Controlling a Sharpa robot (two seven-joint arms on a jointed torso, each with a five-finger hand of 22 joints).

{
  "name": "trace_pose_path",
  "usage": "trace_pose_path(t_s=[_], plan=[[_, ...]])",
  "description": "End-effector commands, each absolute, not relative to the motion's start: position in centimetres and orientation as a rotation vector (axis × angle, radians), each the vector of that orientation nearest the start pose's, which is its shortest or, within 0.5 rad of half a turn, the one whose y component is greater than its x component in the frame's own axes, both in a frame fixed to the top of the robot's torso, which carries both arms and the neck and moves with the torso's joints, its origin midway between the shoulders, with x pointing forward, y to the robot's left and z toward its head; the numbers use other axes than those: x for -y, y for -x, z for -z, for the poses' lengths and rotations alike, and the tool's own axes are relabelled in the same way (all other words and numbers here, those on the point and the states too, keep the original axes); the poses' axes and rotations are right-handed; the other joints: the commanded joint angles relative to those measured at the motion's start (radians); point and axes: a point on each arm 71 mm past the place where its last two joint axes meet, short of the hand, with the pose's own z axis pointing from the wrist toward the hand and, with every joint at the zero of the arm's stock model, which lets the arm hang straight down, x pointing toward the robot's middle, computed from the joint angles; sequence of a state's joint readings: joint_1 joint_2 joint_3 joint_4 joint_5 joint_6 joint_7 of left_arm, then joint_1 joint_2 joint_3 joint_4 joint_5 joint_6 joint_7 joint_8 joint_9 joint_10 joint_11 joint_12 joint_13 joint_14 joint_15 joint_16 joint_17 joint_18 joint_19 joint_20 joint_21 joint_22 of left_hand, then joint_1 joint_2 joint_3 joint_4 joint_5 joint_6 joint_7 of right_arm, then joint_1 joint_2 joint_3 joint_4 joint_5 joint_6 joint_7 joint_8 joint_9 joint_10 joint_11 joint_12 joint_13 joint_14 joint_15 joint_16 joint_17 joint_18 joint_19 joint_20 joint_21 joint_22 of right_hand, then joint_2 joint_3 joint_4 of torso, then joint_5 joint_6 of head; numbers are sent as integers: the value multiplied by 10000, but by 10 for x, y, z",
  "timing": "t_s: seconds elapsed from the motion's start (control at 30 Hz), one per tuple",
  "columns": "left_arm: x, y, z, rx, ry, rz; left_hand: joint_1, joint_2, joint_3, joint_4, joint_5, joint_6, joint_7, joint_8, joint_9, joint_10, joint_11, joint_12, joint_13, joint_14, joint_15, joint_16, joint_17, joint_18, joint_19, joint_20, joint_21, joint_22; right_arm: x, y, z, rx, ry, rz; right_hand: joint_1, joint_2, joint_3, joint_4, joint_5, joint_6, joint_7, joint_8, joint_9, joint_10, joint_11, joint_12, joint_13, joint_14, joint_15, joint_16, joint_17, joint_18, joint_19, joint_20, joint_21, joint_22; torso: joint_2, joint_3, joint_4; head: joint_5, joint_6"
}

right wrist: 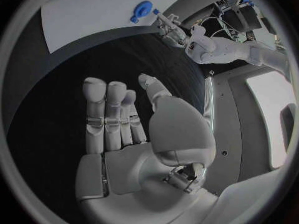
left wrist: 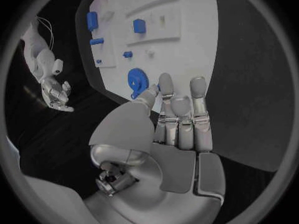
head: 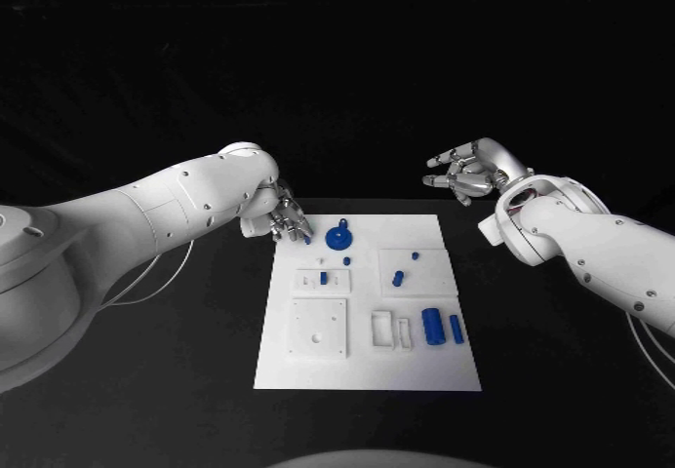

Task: Assemble the parts on the task board

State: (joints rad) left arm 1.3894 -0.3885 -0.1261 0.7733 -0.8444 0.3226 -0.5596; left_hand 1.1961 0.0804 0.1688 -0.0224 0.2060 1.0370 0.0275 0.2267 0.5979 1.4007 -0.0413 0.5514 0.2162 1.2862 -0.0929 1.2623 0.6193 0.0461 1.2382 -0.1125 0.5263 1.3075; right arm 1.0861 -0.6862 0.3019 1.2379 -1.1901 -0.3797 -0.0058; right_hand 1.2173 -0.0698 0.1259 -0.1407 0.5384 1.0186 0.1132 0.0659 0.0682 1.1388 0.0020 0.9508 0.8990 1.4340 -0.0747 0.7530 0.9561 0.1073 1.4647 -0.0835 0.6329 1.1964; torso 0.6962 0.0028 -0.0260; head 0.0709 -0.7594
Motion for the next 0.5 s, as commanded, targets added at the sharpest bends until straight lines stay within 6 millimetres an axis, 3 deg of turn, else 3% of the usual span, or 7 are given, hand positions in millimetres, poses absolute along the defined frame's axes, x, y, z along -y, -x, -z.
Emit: trace_pose_path(t_s=[0.03,0.3,0.5], plan=[[-203,-602,185,-23883,4437,2340,-29,-77,-46,23,17,-80,2,36,-31,6,-30,-26,-14,0,-59,33,13,-44,-35,-46,-12,190,225,-554,141,-14361,-3270,-8111,-37,-39,18,9,34,17,-4,-34,-12,-25,-26,-1,10,73,28,-53,-6,203,499,-68,25,2,-2,-3,7,-11,-12],[-203,-601,186,-24012,4388,2262,-90,-158,-104,153,140,-81,24,-29,-185,-17,-27,-13,-7,-12,-48,21,-21,-28,-34,-33,-19,186,225,-554,141,-14356,-3260,-8124,-46,-53,36,16,12,17,-4,-36,-13,-24,-26,2,13,74,27,-53,-3,201,500,-69,40,5,0,-1,7,-13,-19],[-203,-601,186,-24107,4322,2212,1,-170,-2,71,587,-73,22,-37,-237,-6,-31,-13,-11,8,-53,53,21,-31,-29,-39,-5,192,225,-554,141,-14352,-3257,-8127,-46,-53,36,16,12,17,-4,-36,-13,-24,-26,2,13,74,27,-53,-3,201,500,-69,40,5,-1,0,11,-15,-25]])
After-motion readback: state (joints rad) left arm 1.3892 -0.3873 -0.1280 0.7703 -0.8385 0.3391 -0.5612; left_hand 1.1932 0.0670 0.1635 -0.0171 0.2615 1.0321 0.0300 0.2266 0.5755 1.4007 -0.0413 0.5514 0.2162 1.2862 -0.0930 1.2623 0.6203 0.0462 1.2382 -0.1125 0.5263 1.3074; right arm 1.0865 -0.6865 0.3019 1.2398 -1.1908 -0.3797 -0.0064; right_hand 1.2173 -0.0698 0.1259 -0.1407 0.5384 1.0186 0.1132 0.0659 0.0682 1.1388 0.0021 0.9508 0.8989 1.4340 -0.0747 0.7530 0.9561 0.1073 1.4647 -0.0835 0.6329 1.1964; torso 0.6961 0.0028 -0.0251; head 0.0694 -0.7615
